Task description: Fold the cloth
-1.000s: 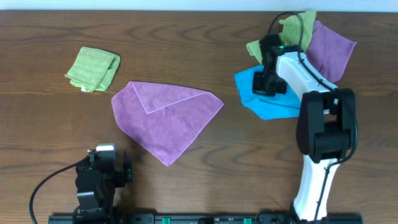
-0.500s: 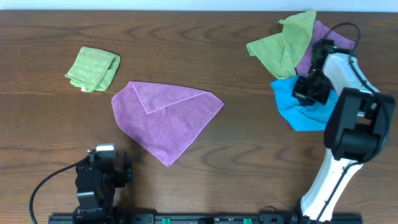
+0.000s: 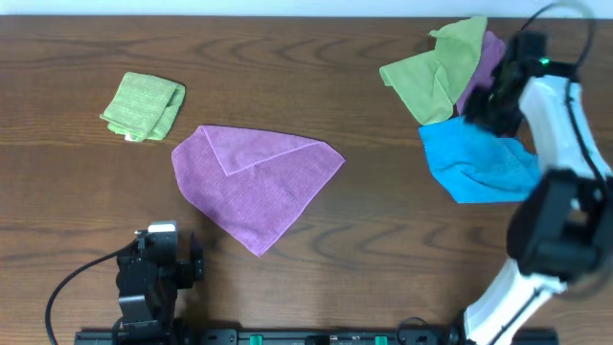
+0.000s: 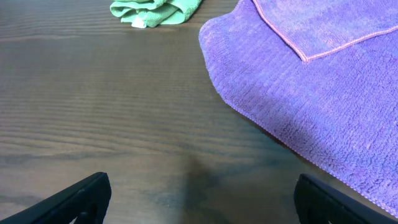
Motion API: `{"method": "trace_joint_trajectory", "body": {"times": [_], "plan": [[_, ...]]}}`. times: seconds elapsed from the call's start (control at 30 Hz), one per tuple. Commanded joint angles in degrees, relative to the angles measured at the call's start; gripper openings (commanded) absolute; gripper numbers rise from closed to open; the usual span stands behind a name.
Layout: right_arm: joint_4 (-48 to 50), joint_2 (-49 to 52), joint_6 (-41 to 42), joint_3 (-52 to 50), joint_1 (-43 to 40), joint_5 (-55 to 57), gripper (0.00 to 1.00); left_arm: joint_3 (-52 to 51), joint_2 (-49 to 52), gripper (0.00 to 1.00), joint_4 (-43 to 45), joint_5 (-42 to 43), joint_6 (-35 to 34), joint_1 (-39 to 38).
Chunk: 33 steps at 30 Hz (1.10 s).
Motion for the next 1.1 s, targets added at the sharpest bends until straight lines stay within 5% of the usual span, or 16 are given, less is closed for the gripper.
{"method": "trace_joint_trajectory", "body": {"times": [0.0, 0.07, 0.1, 0.4, 0.83, 1.07], "plan": [[1.0, -7.1, -2.9, 1.7, 3.1, -4.3, 0.33, -0.5, -0.3, 0.95, -0.1, -0.2, -0.4, -0.3], [1.6, -8.3, -5.8, 1.7, 6.5, -7.6, 0.6, -0.5, -0.3, 0.95, -0.1, -0.2, -0.4, -0.3], [1.8, -8.3, -7.7, 1.7, 9.0, -9.0, 0.6, -0.5, -0.3, 0.95, -0.1, -0.2, -0.4, -0.3], [11.3, -0.5, -17.6, 1.4, 33.0, -6.4, 0.37, -0.5, -0.3, 0.95, -0.1, -0.2, -0.4, -0.3], [30.5, 15.1, -16.9, 1.4, 50.2, -3.9, 0.45, -0.5, -0.3, 0.95, -0.1, -0.2, -0.4, -0.3], [35.1, 18.3, -16.9, 1.4, 53.4, -1.2, 0.4, -0.5, -0.3, 0.95, -0.1, -0.2, -0.4, -0.3]]}}
